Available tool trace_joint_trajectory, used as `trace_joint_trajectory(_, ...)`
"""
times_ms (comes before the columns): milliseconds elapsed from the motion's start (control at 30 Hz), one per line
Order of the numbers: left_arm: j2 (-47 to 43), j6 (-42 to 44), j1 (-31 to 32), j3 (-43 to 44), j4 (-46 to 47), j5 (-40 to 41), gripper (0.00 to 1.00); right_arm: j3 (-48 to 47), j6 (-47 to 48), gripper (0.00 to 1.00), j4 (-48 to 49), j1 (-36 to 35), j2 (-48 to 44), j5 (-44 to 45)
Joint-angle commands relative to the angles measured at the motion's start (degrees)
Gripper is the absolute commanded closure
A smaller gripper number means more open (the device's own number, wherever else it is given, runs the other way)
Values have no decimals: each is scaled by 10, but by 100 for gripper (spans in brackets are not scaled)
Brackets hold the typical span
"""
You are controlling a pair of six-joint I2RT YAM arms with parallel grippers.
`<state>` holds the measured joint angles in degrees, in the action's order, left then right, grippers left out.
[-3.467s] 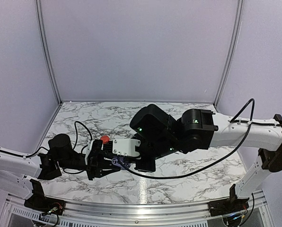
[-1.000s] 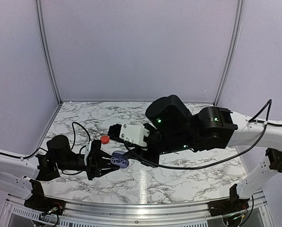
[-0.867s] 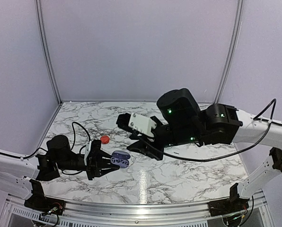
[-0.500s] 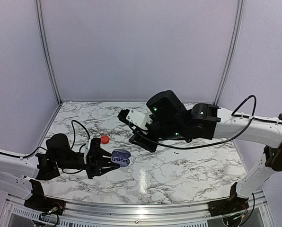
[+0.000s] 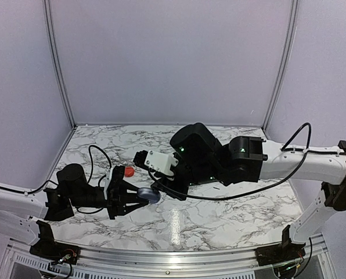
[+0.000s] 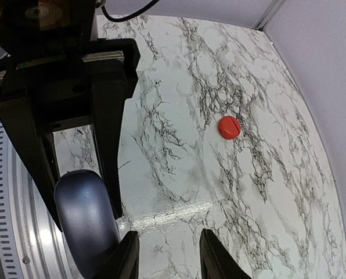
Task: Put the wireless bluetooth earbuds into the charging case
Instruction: Close the charging case with the earbuds at the center of the board, then place the charging case with the earbuds at the center of the board.
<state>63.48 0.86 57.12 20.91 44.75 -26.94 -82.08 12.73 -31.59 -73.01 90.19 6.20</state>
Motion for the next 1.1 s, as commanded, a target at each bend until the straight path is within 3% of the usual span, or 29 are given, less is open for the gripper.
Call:
trace_joint_trajectory(0, 4, -30, -10, 23, 26, 53, 100, 14, 0, 63, 5, -19, -17, -29)
trace_joint_trajectory(167, 15, -72, -25, 25, 28, 82, 100, 21, -14, 59, 18, -1, -33, -11)
trace_joint_trajectory(333, 30, -139, -59, 25, 28, 107, 100, 59, -36, 51, 62, 68, -95, -18)
trace_joint_trajectory(467, 54, -211, -96, 24, 20, 141, 100, 106, -27, 37, 117, 87, -159, 25)
trace_joint_trajectory(633, 115, -250, -121, 57, -13, 185, 97, 163, -58, 3, 183, 108, -221, 39)
trace_joint_trajectory(900, 276, -298, -158, 183, -116, 196, 100, 192, -81, 1, 191, 117, -242, 45)
trace_joint_trajectory(1067, 371, -312, -166, 252, -135, 184, 96, 201, -95, 2, 193, 118, -244, 37)
